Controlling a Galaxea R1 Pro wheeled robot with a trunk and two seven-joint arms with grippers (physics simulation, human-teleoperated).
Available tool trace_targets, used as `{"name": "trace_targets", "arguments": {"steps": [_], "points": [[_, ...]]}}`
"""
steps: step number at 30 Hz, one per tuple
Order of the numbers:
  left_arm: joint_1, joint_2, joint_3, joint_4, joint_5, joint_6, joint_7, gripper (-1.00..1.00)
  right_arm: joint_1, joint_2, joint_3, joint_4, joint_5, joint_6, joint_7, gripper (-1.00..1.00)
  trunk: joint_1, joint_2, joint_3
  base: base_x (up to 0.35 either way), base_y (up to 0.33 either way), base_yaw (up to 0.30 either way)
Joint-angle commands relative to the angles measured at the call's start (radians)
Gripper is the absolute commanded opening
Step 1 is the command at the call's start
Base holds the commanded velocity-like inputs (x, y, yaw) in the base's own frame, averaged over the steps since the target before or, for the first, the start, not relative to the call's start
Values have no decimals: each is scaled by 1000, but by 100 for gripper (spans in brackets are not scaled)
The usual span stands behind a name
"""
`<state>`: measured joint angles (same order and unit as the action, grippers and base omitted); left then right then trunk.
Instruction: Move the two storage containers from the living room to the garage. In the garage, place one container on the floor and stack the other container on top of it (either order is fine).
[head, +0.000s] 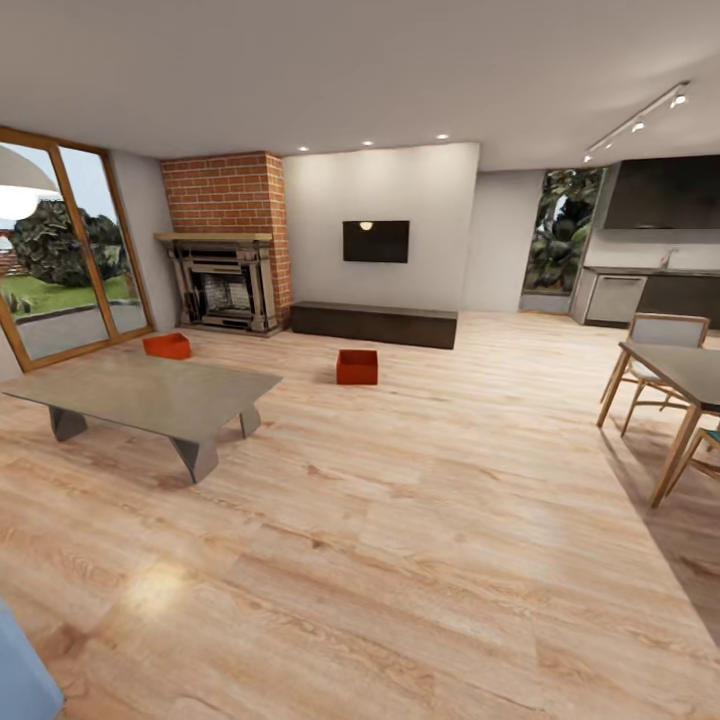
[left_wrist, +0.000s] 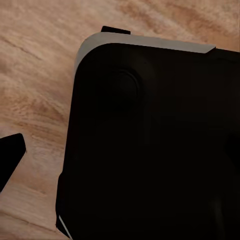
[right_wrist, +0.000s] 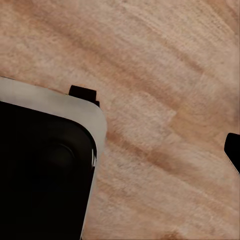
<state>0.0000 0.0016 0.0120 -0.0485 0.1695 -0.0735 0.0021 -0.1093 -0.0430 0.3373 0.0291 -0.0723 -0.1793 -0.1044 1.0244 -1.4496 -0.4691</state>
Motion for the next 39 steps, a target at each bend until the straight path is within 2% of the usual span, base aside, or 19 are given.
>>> {"name": "trace_targets", "arguments": {"steps": [1,14,39], "points": [[0,0,0,-1,5,-1,0,100,-1,0,8,3,-7,-6,-2,100,1,0,-1,327,120,0],[0,0,0,-1,7,3,0,100,-1,-10,9,3,-6,-8,6,100,1,0,-1,327,61,0],[0,0,0,0,7,9,0,100,-1,-11,9,3,-6,-7,9,100,1,0,-1,327,0,0]]}}
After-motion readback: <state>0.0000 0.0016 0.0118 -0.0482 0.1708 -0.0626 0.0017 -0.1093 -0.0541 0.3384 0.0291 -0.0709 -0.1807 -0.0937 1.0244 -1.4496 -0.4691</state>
